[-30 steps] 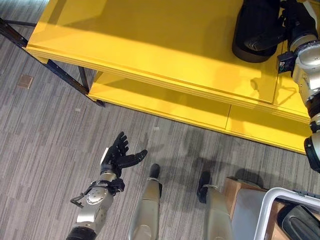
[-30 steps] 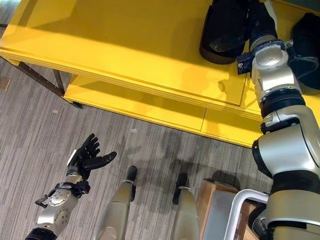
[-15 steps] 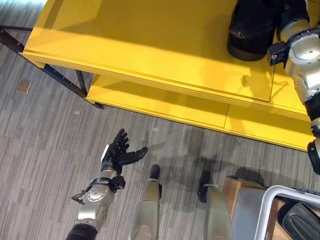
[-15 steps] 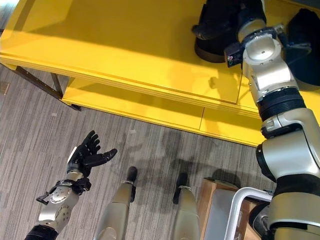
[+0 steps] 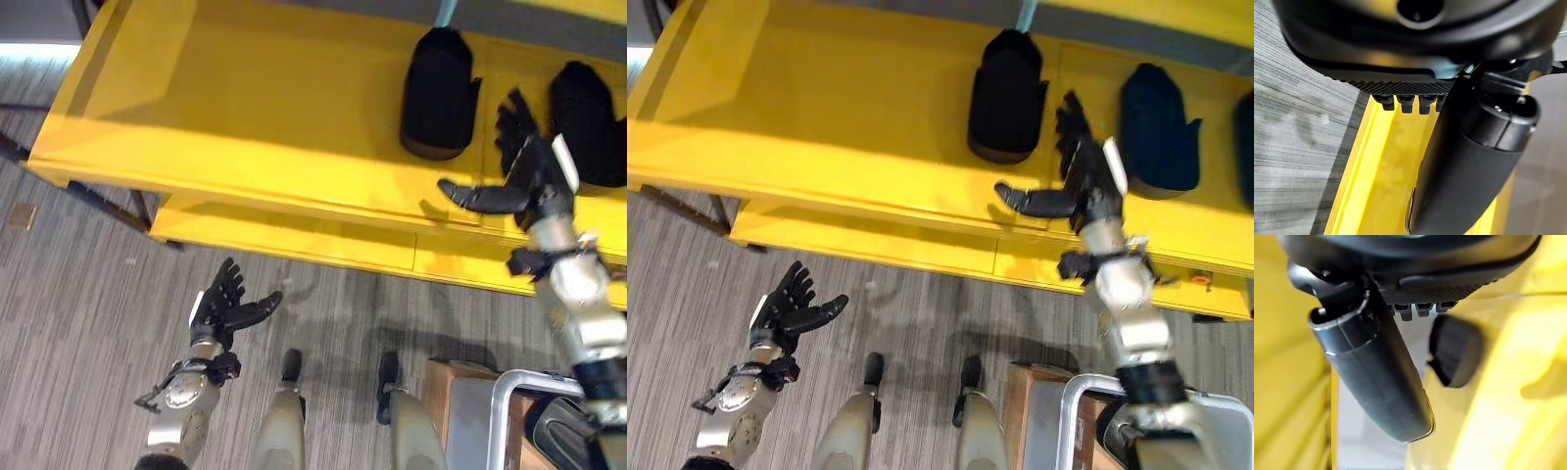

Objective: Move parts from the plastic box to the shelf.

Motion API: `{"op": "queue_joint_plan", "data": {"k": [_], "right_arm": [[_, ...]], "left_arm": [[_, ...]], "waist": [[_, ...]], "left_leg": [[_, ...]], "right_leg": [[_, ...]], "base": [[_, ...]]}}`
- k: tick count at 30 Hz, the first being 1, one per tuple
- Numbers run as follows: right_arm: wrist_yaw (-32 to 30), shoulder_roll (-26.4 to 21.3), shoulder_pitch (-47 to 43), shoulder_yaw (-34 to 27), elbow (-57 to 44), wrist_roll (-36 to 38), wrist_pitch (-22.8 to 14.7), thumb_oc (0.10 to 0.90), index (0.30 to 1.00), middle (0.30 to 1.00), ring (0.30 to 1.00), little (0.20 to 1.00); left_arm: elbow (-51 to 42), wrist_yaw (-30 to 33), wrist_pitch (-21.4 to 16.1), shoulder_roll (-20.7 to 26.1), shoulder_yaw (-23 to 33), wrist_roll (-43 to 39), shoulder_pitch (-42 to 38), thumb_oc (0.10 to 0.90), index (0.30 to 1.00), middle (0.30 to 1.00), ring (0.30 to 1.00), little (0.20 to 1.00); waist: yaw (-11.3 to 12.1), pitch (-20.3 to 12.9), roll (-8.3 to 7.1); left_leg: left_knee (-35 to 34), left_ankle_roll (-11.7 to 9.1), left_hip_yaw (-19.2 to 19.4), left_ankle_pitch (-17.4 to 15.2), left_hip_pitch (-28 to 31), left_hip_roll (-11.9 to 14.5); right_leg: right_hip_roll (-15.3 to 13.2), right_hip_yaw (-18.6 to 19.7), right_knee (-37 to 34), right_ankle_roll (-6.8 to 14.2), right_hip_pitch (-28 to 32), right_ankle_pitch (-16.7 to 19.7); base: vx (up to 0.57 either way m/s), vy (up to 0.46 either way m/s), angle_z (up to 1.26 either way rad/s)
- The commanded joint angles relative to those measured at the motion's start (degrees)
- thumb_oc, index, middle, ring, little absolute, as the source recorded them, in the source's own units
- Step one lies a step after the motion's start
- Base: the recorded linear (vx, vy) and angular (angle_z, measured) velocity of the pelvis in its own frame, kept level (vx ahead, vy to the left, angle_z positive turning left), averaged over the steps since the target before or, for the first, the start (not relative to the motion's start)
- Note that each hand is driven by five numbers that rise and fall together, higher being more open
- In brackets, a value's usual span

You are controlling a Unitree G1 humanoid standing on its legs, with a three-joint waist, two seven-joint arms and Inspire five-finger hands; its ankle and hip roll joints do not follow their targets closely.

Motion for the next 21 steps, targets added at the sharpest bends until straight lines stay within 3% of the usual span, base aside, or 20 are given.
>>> {"op": "queue_joint_plan", "data": {"k": [1, 11, 17, 21], "right_arm": [[2.54, 0.39, -1.77, -2.06, -5.3, 2.11, -7.04, 0.9, 1.0, 1.0, 1.0, 1.0], [7.69, 10.75, 16.86, -4.15, -14.39, -0.25, -6.73, 0.9, 1.0, 1.0, 1.0, 1.0], [7.93, 15.13, 25.21, -2.39, -10.42, -4.05, -5.72, 0.9, 1.0, 1.0, 1.0, 1.0], [5.71, 19.6, 27.22, -1.44, -5.23, -2.39, -5.81, 0.9, 1.0, 1.0, 1.0, 1.0]], "left_arm": [[-3.78, -2.36, -4.31, 0.46, 0.37, 3.55, 0.31, 0.9, 1.0, 1.0, 1.0, 1.0], [-3.68, -2.83, -4.78, -3.88, 3.15, 6.44, 4.59, 0.9, 1.0, 1.0, 1.0, 1.0], [-2.44, -2.17, -5.54, -6.02, 4.69, 6.88, 6.37, 0.9, 1.0, 1.0, 1.0, 1.0], [-1.74, -0.35, -6.28, -6.6, 5.09, 7.13, 6.01, 0.9, 1.0, 1.0, 1.0, 1.0]], "waist": [[0.18, -9.4, -0.72], [-2.41, -14.02, 0.09], [-3.64, -15.21, 0.07], [-4.5, -15.36, 0.04]], "left_leg": [[-5.01, -0.26, -1.16, -1.0, 3.67, 1.71], [-13.18, -0.24, 2.21, 0.89, 9.92, 1.38], [-13.27, 0.02, 3.55, 0.26, 10.89, 1.15], [-13.27, 0.9, 3.82, -0.29, 11.63, 0.33]], "right_leg": [[-0.99, 0.48, -2.96, 1.96, 4.18, -1.81], [-1.95, 1.93, -12.07, 3.68, 8.79, 3.25], [-2.53, 2.39, -14.43, 4.3, 9.94, 4.79], [-3.29, 3.0, -13.6, 4.78, 9.99, 5.11]], "base": [[0.0, 0.0, 0.0], [0.02, 0.056, -0.1], [0.0, 0.059, -0.11], [0.02, 0.111, -0.06]]}}
